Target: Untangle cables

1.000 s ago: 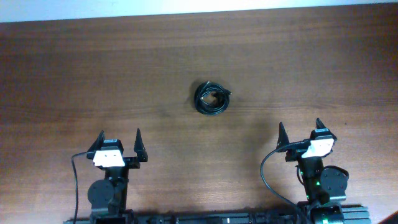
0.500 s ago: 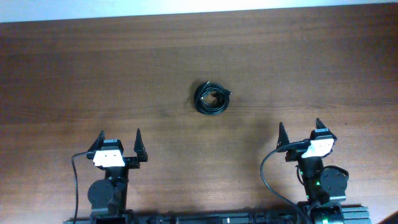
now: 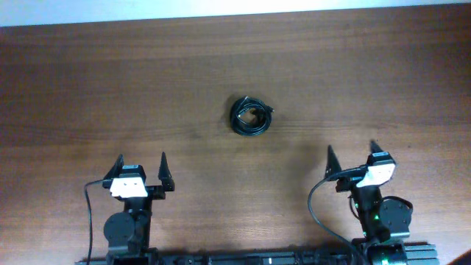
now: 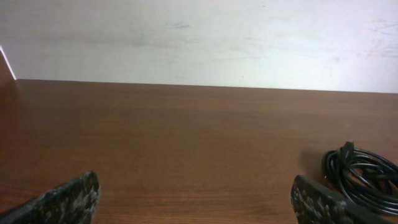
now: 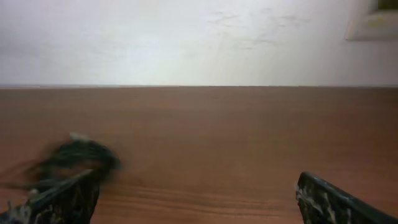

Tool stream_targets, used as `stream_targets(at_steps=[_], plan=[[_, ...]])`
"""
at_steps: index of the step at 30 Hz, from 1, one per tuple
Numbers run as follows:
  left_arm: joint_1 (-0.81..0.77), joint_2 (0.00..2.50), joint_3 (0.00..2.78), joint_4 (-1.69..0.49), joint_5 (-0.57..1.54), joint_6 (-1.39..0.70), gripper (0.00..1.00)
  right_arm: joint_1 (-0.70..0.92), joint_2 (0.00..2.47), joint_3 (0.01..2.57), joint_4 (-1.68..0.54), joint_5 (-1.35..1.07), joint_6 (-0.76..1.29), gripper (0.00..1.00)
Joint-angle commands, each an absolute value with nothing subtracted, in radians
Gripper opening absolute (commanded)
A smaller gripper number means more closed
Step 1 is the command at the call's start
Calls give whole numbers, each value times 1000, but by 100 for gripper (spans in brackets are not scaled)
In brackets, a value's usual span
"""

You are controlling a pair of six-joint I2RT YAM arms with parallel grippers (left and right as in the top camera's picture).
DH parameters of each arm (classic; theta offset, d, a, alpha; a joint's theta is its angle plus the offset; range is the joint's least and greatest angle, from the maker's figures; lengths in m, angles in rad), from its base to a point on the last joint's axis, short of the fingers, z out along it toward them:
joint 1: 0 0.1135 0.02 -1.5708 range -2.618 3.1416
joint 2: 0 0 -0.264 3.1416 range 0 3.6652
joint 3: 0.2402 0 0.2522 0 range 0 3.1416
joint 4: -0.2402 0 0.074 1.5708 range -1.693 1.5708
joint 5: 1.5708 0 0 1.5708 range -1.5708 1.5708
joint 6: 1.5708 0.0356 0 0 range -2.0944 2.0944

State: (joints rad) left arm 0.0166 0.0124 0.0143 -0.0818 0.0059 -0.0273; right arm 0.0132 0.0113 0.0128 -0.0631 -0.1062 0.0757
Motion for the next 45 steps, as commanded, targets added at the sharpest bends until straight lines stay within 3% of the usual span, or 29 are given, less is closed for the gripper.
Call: stream_targets(at_steps=[1, 2, 4, 6, 8, 11, 13, 18, 22, 24, 27, 30, 34, 41, 44, 45], plan=[[22, 7, 9, -81, -2, -30, 99, 6, 6, 6, -46, -536, 459, 98], [22, 7, 9, -80, 60, -30, 99, 6, 6, 6, -47, -669, 559, 98], [22, 7, 9, -59, 231, -41, 99, 6, 6, 6, -43, -704, 684, 98], [22, 7, 9, -35, 462, -41, 99, 6, 6, 6, -7, -685, 689, 98], [22, 7, 17, 28, 562, -41, 99, 6, 6, 14, 55, -695, 687, 98], [23, 20, 126, 44, 482, -36, 99, 6, 7, 125, 48, -593, 567, 98], [23, 96, 237, 17, 456, -29, 99, 6, 41, 292, -139, -456, 417, 98], [22, 675, 734, -335, 619, 122, 99, 6, 455, 811, -659, -384, 131, 98], [22, 1240, 1278, -847, 654, 129, 99, 6, 920, 1208, -964, -505, 86, 98], [22, 1443, 1428, -1010, 768, 125, 99, 6, 1100, 1316, -974, -743, 86, 98], [20, 1642, 1455, -1058, 869, 126, 99, 26, 1316, 1345, -895, -891, 86, 98], [11, 1819, 1455, -1064, 764, 125, 99, 194, 1607, 1345, -878, -584, 302, 97], [9, 1923, 1454, -1080, 708, 121, 99, 294, 1846, 1345, -803, -564, 464, 96], [9, 1953, 1454, -1079, 707, 121, 99, 333, 1937, 1345, -746, -559, 559, 90], [7, 1953, 1454, -1079, 706, 121, 99, 389, 1938, 1345, -735, -419, 650, 90], [7, 1953, 1454, -1079, 706, 122, 99, 396, 1938, 1345, -727, -406, 672, 81]])
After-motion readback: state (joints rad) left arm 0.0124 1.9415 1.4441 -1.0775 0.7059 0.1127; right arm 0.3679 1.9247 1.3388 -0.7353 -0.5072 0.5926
